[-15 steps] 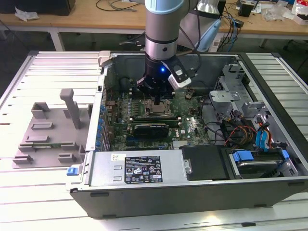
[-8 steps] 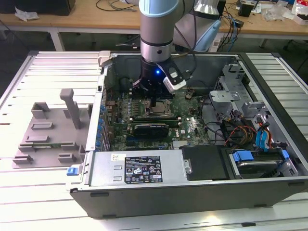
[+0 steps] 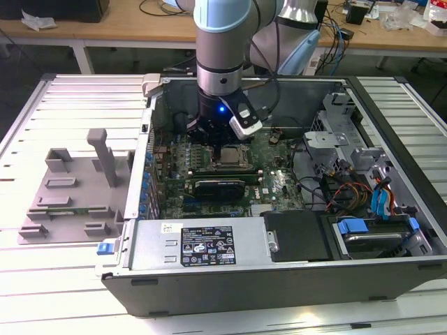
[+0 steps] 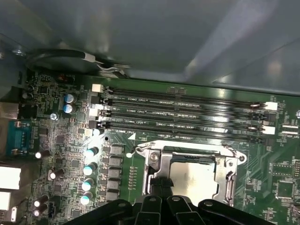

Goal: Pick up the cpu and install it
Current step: 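Close the cpu cover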

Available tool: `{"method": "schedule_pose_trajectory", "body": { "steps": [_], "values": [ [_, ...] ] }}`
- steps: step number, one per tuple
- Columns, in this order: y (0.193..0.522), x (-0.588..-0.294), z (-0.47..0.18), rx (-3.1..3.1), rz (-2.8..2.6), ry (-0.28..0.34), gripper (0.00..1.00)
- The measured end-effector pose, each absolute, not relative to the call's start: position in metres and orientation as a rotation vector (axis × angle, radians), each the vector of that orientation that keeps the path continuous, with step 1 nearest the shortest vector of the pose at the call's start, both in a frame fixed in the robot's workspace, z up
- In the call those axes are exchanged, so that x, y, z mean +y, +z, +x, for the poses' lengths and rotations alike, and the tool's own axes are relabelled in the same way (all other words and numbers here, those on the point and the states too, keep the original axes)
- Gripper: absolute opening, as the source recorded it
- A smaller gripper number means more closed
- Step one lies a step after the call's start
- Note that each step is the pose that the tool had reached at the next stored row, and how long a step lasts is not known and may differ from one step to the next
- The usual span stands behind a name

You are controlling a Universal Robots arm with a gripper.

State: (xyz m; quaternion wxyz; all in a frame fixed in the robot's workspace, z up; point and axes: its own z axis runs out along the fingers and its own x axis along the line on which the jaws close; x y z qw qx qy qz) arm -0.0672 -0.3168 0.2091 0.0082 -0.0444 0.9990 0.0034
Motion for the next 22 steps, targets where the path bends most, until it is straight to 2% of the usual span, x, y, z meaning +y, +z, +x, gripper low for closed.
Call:
{"method": "schedule_pose_trajectory", "body": {
  "steps": [13, 22],
  "values": [
    [0.205, -0.317, -0.070, 3.122, -0.134, 0.012, 0.11],
    [0.222, -0.317, -0.070, 3.122, -0.134, 0.011, 0.11]
  ]
}}
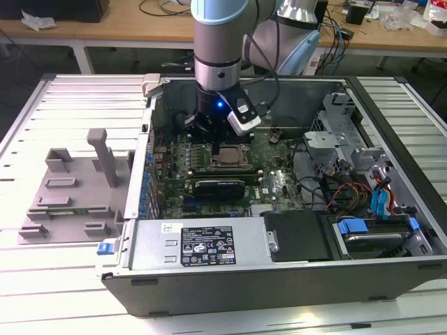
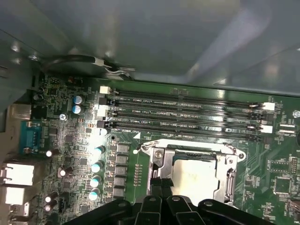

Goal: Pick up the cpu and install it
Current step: 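Close the cpu cover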

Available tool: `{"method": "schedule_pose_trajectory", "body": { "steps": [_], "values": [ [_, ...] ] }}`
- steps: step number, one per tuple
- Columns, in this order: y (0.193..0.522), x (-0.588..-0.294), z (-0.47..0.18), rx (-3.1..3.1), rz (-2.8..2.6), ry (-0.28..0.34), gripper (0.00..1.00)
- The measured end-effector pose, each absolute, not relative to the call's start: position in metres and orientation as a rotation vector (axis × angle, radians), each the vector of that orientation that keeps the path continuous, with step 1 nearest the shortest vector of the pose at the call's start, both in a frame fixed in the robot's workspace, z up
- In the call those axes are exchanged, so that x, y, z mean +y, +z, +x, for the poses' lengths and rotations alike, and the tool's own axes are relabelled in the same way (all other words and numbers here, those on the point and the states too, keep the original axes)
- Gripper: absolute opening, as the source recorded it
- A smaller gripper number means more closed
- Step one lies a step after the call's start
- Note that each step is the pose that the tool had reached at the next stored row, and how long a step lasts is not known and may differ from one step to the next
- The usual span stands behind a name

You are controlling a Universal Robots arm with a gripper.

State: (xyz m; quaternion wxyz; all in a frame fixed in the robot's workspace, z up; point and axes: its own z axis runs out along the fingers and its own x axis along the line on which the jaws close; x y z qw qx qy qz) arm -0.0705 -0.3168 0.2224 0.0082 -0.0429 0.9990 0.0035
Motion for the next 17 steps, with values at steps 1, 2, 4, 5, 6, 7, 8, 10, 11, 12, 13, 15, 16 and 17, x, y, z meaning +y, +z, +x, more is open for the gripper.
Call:
{"method": "schedule_pose_trajectory", "body": {
  "steps": [1, 2, 4, 5, 6, 7, 8, 10, 11, 12, 13, 15, 16, 17],
  "values": [
    [0.226, -0.317, -0.070, 3.122, -0.134, 0.011, 0.11],
    [0.229, -0.317, -0.070, 3.122, -0.134, 0.011, 0.11],
    [0.232, -0.317, -0.070, 3.122, -0.134, 0.011, 0.11],
    [0.232, -0.317, -0.070, 3.122, -0.134, 0.011, 0.11],
    [0.232, -0.317, -0.070, 3.122, -0.134, 0.011, 0.11],
    [0.232, -0.317, -0.068, 3.122, -0.134, 0.011, 0.11],
    [0.232, -0.317, -0.066, 3.122, -0.134, 0.011, 0.11],
    [0.232, -0.317, -0.063, 3.122, -0.134, 0.011, 0.11],
    [0.232, -0.317, -0.062, 3.122, -0.134, 0.011, 0.11],
    [0.232, -0.317, -0.060, 3.122, -0.134, 0.011, 0.11],
    [0.232, -0.317, -0.059, 3.122, -0.134, 0.011, 0.11],
    [0.232, -0.317, -0.057, 3.122, -0.134, 0.011, 0.11],
    [0.232, -0.317, -0.056, 3.122, -0.134, 0.011, 0.11],
    [0.232, -0.317, -0.056, 3.122, -0.134, 0.011, 0.11]
  ]
}}
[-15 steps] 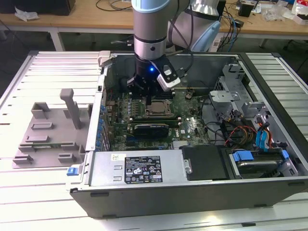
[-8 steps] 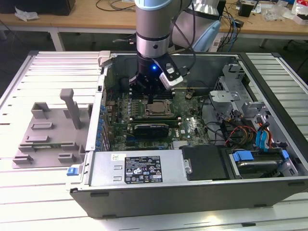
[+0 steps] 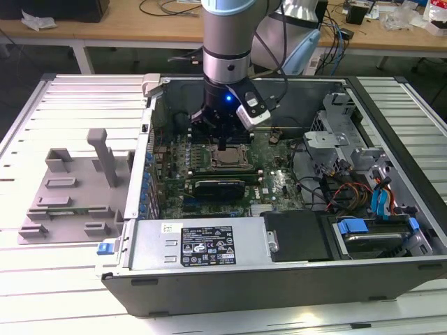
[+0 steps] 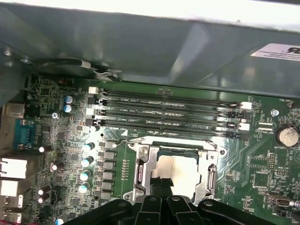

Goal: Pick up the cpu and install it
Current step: 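Close the cpu cover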

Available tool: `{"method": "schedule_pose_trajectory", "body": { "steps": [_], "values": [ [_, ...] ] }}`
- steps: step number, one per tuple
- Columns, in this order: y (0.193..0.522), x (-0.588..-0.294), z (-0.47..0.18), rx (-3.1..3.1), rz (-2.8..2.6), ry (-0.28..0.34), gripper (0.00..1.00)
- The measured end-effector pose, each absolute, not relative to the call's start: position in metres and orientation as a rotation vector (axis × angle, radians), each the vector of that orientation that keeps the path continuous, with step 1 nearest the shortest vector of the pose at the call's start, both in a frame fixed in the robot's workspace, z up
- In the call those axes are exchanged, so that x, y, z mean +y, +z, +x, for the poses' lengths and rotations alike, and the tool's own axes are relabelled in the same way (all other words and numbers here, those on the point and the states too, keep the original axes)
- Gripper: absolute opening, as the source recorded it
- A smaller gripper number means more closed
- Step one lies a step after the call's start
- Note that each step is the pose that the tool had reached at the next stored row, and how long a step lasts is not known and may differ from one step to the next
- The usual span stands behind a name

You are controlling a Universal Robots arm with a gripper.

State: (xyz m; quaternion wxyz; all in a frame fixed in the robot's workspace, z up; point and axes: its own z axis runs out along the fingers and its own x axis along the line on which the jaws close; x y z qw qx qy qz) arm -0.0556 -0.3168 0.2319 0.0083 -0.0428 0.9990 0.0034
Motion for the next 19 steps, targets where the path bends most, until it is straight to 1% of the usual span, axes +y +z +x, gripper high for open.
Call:
{"method": "schedule_pose_trajectory", "body": {
  "steps": [6, 16, 19],
  "values": [
    [0.243, -0.317, -0.056, 3.122, -0.134, 0.011, 0.11],
    [0.244, -0.317, -0.040, 3.122, -0.134, 0.011, 0.11],
    [0.251, -0.317, -0.040, 3.121, -0.134, 0.011, 0.11]
  ]
}}
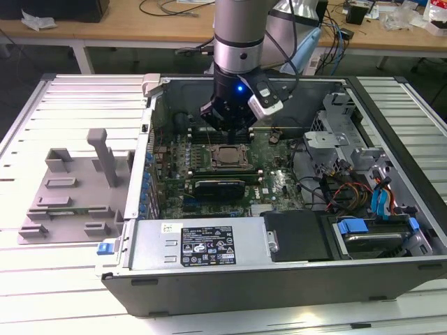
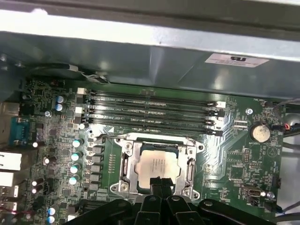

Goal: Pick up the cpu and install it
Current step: 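Close the cpu cover, then install the first cpu locking lever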

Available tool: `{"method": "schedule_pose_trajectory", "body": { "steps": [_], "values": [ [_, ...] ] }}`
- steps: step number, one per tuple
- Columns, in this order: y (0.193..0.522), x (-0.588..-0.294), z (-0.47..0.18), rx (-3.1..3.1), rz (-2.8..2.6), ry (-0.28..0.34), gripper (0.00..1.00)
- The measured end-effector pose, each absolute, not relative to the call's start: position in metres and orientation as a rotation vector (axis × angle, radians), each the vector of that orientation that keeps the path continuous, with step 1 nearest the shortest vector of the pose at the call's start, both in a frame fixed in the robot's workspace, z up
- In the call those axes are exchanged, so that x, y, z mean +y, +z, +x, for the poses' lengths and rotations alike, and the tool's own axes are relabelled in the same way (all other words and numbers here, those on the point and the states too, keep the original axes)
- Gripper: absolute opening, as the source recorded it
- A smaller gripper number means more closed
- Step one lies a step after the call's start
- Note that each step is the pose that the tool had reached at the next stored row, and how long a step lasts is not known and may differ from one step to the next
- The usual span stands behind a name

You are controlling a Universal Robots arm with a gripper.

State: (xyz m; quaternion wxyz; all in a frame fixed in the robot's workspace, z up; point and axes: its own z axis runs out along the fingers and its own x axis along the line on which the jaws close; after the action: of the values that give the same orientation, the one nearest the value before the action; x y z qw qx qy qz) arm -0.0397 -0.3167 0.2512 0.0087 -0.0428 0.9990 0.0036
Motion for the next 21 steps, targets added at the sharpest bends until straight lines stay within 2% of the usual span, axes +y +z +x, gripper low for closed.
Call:
{"method": "schedule_pose_trajectory", "body": {
  "steps": [21],
  "values": [
    [0.2522, -0.3210, -0.0398, 3.122, -0.134, 0.010, 0.11]
  ]
}}
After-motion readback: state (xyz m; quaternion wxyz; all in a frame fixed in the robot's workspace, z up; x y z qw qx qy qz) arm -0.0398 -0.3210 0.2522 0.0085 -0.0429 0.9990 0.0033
